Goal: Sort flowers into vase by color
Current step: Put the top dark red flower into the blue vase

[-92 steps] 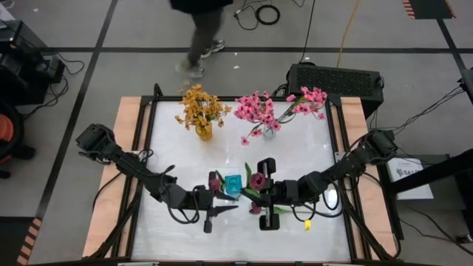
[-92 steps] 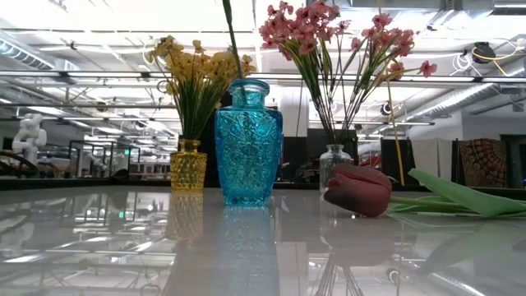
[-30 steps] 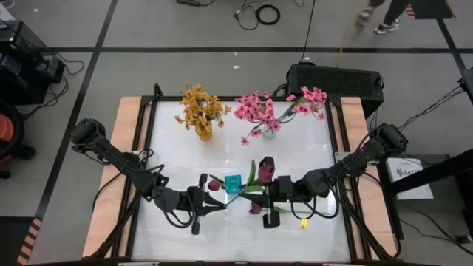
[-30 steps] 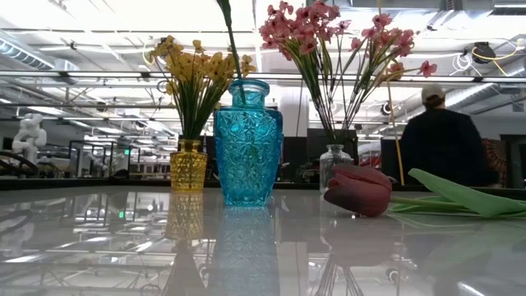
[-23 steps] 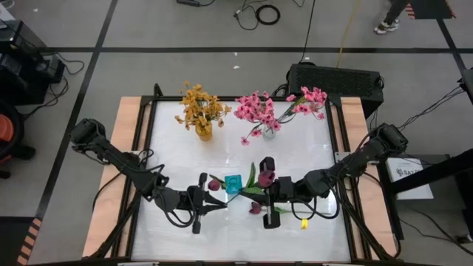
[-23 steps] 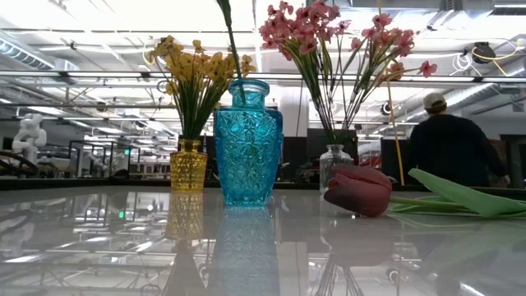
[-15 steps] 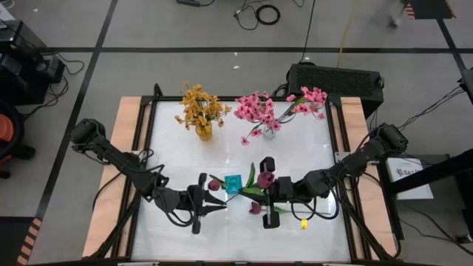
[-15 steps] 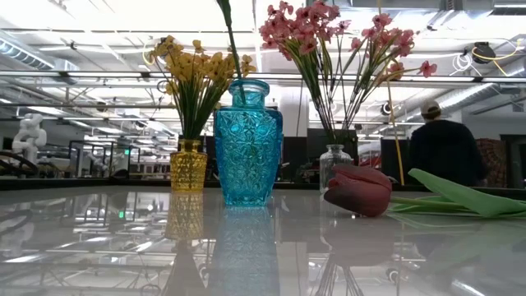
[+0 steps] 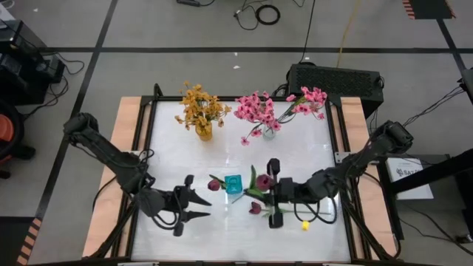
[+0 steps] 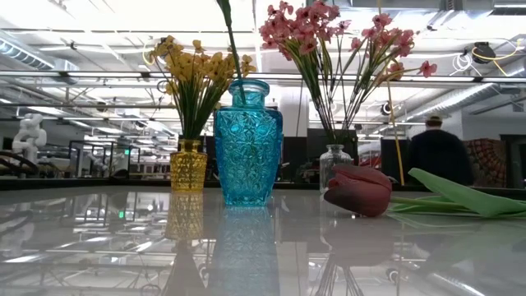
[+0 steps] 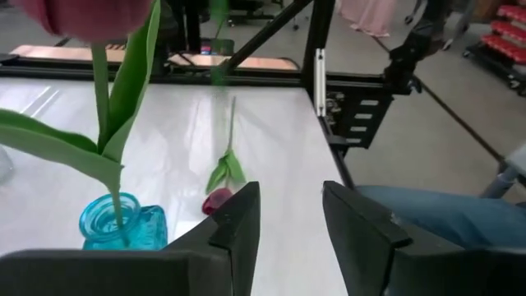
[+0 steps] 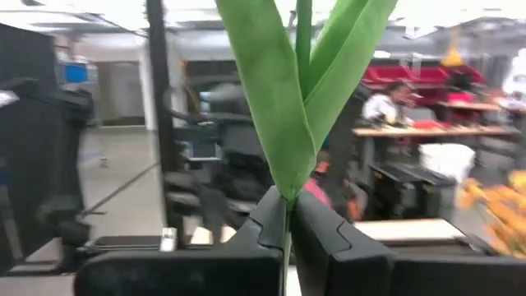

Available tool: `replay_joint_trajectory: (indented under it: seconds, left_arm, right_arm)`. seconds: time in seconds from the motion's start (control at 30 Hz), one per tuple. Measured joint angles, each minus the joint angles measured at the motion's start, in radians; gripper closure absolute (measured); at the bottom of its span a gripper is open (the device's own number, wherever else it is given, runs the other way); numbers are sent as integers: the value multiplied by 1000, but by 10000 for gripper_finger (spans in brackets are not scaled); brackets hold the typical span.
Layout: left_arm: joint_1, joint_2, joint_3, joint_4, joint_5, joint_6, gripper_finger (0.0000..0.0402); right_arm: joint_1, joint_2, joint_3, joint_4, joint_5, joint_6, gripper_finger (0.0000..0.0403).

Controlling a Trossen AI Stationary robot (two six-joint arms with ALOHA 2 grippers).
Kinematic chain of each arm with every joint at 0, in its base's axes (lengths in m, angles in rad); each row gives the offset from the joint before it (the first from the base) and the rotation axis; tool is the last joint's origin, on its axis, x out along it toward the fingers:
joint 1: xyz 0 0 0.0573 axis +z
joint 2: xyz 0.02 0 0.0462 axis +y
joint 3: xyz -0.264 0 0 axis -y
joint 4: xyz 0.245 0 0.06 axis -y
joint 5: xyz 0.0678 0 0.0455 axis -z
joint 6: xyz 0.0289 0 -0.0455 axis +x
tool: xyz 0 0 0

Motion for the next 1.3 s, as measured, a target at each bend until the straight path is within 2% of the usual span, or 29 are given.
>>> replay_joint_trajectory:
  seconds: [0.37,0.7,0.97,1.3]
  left_arm:
    - [-20,-13,0,-19,-2,8,260]
    - [-20,-13,0,-23,-3,9,259]
    - [-19,-13,0,-26,-3,9,259]
    - [-19,-13,0,-36,-3,7,259]
  right_arm:
    - [-112,0,-99,28,22,111,403]
    - [-168,0,-106,-44,42,126,403]
    - [-211,56,-106,-53,37,191,397]
    - [-217,68,-106,-91,33,233,395]
